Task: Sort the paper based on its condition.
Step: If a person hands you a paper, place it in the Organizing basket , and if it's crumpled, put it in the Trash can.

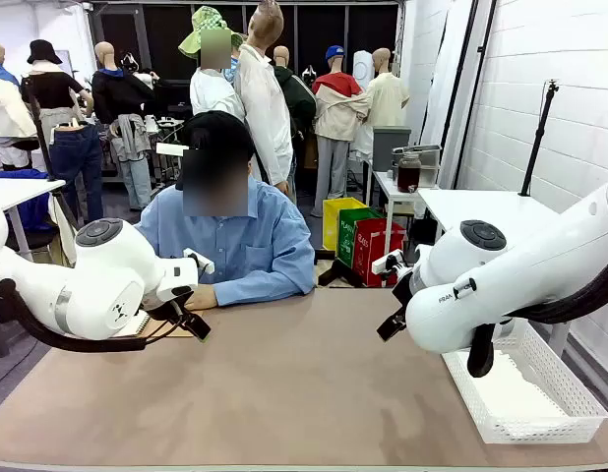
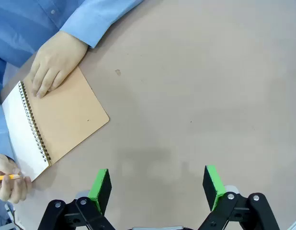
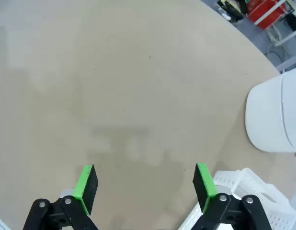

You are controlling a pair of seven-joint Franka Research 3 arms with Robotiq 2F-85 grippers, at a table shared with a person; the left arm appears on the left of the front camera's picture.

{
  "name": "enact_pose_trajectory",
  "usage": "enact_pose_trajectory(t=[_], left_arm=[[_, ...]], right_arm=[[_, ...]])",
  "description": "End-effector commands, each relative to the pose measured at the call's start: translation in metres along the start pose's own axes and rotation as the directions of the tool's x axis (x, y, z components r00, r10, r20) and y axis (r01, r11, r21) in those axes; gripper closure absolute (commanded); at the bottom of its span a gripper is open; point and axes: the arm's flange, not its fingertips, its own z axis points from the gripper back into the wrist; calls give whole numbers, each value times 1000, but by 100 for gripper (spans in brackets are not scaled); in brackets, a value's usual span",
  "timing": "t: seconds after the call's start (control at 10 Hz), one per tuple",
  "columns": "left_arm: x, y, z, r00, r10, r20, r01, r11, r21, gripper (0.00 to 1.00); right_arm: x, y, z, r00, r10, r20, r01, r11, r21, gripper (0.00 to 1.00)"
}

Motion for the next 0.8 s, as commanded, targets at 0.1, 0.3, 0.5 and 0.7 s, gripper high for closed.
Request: enact_pose_trajectory(t=[0.1,0.3,0.5,0.7], left_arm=[[0,0,0,1000,0,0,0,1000,0,0],[0,0,0,1000,0,0,0,1000,0,0],[0,0,0,1000,0,0,0,1000,0,0],[0,0,0,1000,0,0,0,1000,0,0]], right_arm=[[0,0,0,1000,0,0,0,1000,0,0],[0,0,0,1000,0,0,0,1000,0,0],[0,0,0,1000,0,0,0,1000,0,0],[0,0,0,1000,0,0,0,1000,0,0]])
